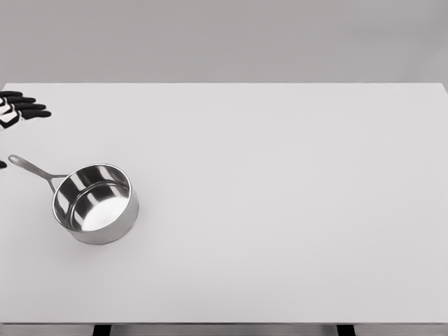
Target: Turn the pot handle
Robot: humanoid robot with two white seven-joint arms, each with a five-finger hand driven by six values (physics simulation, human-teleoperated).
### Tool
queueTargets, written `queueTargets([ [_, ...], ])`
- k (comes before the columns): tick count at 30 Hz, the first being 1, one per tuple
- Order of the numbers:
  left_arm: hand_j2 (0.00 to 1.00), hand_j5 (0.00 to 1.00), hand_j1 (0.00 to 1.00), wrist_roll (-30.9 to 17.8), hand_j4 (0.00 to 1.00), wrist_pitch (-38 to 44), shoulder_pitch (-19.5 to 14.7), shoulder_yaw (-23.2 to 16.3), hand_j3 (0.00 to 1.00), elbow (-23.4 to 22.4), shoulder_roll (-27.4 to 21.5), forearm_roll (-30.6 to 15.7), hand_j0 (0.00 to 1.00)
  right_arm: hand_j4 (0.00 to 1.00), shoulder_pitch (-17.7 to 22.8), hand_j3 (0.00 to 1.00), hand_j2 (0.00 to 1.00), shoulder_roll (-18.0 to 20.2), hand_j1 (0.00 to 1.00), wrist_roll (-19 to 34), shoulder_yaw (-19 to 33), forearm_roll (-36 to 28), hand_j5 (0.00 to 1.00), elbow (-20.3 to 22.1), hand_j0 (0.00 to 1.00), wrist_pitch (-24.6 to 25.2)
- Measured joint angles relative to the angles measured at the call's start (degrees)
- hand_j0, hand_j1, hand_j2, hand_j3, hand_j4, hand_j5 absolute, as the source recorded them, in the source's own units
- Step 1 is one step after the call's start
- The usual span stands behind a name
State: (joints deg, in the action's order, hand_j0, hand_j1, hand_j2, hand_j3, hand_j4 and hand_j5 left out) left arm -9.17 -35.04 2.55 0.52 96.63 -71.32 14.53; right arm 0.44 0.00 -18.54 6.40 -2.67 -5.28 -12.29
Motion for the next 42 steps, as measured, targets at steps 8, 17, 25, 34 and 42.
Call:
queueTargets([
  [8, 1.0, 1.0, 1.0, -0.1, 1.0, 0.0, -2.81, 0.38, 1.0, -1.93, 1.15, -0.59, 1.0, 1.0, 0.0, 1.0, 1.0, 0.0, 1.0, 0.0, -0.01, 0.0, 1.0, 0.0, 1.0, 0.0],
  [17, 1.0, 1.0, 1.0, -0.15, 1.0, 0.03, -17.75, -5.26, 1.0, -10.2, 11.94, 9.99, 1.0, 1.0, 0.0, 1.0, 1.0, 0.0, 1.0, 0.0, -0.01, 0.0, 1.0, 0.0, 1.0, 0.0],
  [25, 1.0, 1.0, 1.0, -0.16, 1.0, 0.0, -20.92, -14.04, 1.0, -11.91, 20.26, 15.84, 1.0, 1.0, 0.0, 1.0, 1.0, 0.0, 1.0, 0.0, 0.0, 0.0, 1.0, 0.0, 1.0, 0.0],
  [34, 1.0, 1.0, 1.0, -0.37, 1.0, 0.0, -21.09, -14.57, 1.0, -14.67, 23.16, 22.25, 1.0, 1.0, 0.0, 1.0, 1.0, 0.0, 1.0, 0.0, -0.01, 0.0, 1.0, 0.0, 1.0, 0.0],
  [42, 1.0, 1.0, 1.0, -0.44, 1.0, 0.0, -20.83, -14.37, 1.0, -14.97, 22.55, 23.68, 1.0, 1.0, 0.0, 1.0, 1.0, 0.0, 1.0, 0.0, 0.0, 0.0, 1.0, 0.0, 1.0, 0.0],
])
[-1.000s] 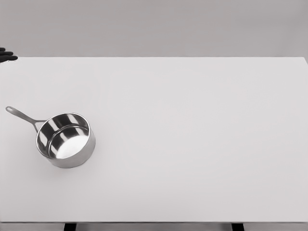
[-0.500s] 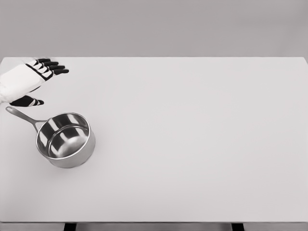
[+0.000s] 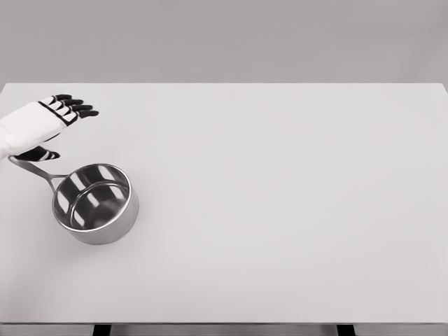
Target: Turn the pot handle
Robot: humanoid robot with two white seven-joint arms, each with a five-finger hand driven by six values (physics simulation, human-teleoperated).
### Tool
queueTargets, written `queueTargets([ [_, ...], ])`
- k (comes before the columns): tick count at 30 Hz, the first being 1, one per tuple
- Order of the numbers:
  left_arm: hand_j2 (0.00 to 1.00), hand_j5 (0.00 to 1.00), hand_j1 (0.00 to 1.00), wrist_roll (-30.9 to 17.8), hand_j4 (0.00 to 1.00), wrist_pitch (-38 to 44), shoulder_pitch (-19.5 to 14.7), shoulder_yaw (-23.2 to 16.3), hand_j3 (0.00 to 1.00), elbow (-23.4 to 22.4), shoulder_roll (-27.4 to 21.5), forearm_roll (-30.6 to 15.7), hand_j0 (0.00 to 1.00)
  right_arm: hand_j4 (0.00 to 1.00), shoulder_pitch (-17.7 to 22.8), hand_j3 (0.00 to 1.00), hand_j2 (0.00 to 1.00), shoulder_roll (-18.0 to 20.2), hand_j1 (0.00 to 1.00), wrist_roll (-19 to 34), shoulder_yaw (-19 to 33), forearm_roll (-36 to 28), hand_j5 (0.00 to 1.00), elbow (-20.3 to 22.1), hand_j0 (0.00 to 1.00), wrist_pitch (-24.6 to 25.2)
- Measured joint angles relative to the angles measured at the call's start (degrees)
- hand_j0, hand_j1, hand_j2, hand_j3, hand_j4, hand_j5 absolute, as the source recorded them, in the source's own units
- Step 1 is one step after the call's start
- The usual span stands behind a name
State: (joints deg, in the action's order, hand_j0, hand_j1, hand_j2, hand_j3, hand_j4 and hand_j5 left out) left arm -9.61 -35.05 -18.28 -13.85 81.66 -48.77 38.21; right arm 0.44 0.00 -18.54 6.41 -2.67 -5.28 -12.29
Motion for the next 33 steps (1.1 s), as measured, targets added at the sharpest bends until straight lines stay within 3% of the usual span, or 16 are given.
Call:
queueTargets([
  [33, 1.0, 1.0, 1.0, 0.0, 1.0, 0.0, 3.6, 0.34, 1.0, 0.07, -3.9, -0.52, 1.0, 1.0, 0.0, 1.0, 1.0, 0.0, 1.0, 0.0, -0.01, 0.0, 1.0, 0.0, 1.0, 0.0],
])
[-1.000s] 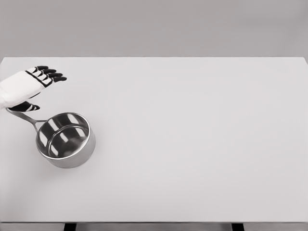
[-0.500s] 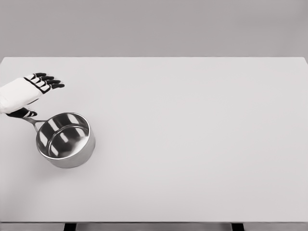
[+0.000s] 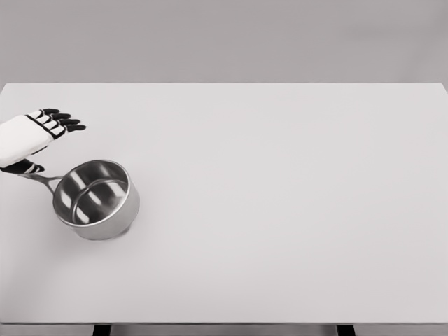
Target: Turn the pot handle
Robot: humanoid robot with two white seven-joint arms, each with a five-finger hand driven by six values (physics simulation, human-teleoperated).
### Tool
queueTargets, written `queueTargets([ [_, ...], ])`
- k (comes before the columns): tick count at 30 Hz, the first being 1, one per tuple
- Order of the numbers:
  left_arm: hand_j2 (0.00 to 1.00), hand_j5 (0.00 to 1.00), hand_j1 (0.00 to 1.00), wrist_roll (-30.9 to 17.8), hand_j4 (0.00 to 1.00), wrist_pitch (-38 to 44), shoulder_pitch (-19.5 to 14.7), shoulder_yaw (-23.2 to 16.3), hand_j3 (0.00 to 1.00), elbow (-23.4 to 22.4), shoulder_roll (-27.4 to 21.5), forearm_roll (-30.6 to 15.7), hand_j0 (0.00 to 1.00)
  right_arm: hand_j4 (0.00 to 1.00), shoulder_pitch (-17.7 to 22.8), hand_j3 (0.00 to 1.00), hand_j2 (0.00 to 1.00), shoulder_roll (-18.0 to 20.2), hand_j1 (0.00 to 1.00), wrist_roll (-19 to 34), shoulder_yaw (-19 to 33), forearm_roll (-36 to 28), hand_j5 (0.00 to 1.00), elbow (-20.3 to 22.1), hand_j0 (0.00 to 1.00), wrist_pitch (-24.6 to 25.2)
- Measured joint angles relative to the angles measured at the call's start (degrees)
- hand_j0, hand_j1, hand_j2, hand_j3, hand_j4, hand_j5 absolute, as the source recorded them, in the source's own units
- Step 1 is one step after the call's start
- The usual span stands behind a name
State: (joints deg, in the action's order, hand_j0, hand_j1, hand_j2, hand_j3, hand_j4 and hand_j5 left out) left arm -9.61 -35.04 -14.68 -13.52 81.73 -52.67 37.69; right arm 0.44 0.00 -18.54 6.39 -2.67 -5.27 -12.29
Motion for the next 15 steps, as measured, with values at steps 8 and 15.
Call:
queueTargets([
  [8, 1.0, 1.0, 1.0, 0.02, 1.0, -0.01, 2.2, 0.64, 1.0, 0.34, -0.96, -0.1, 1.0, 1.0, 0.0, 1.0, 1.0, 0.0, 1.0, 0.0, 0.01, 0.0, 1.0, 0.0, 1.0, 0.0],
  [15, 1.0, 1.0, 1.0, 0.08, 1.0, 0.0, 1.76, 3.48, 1.0, 0.36, -1.36, -1.67, 1.0, 1.0, 0.0, 1.0, 1.0, 0.0, 1.0, 0.0, 0.0, 0.0, 1.0, 0.0, 1.0, 0.0],
])
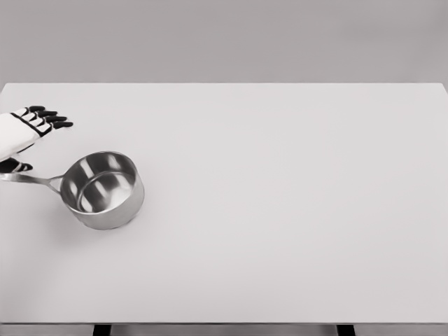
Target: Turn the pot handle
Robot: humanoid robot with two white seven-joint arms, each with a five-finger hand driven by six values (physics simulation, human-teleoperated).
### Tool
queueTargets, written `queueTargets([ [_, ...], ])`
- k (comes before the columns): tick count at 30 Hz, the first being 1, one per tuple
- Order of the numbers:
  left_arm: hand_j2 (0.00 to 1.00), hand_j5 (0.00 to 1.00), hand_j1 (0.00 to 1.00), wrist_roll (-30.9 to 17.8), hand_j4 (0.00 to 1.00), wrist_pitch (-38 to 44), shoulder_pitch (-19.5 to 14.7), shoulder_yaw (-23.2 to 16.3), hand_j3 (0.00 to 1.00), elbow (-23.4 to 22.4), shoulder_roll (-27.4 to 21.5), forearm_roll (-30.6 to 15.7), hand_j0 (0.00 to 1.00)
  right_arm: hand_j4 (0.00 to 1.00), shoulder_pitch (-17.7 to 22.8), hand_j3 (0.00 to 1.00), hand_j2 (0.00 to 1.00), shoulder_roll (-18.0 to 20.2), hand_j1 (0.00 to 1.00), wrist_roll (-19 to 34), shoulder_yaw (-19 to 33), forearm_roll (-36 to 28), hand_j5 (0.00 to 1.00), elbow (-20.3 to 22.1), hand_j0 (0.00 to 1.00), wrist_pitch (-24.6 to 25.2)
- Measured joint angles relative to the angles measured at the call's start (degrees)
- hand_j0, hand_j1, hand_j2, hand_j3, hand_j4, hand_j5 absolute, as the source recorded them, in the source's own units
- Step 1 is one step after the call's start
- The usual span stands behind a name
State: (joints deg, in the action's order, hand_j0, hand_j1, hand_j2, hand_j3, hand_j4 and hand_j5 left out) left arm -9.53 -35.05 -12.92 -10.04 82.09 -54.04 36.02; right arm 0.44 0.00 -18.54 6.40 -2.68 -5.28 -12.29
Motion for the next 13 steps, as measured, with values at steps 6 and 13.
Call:
queueTargets([
  [6, 1.0, 1.0, 1.0, -0.02, 1.0, 0.0, -0.27, 2.08, 1.0, 1.21, 0.12, -5.32, 1.0, 1.0, 0.0, 1.0, 1.0, 0.0, 1.0, 0.0, 0.01, 0.0, 1.0, 0.0, 1.0, 0.0],
  [13, 1.0, 1.0, 1.0, -0.14, 1.0, 0.0, -0.35, 2.86, 1.0, 4.92, 0.63, -8.21, 1.0, 1.0, 0.0, 1.0, 1.0, 0.0, 1.0, 0.0, 0.01, 0.0, 1.0, 0.0, 1.0, 0.0],
])
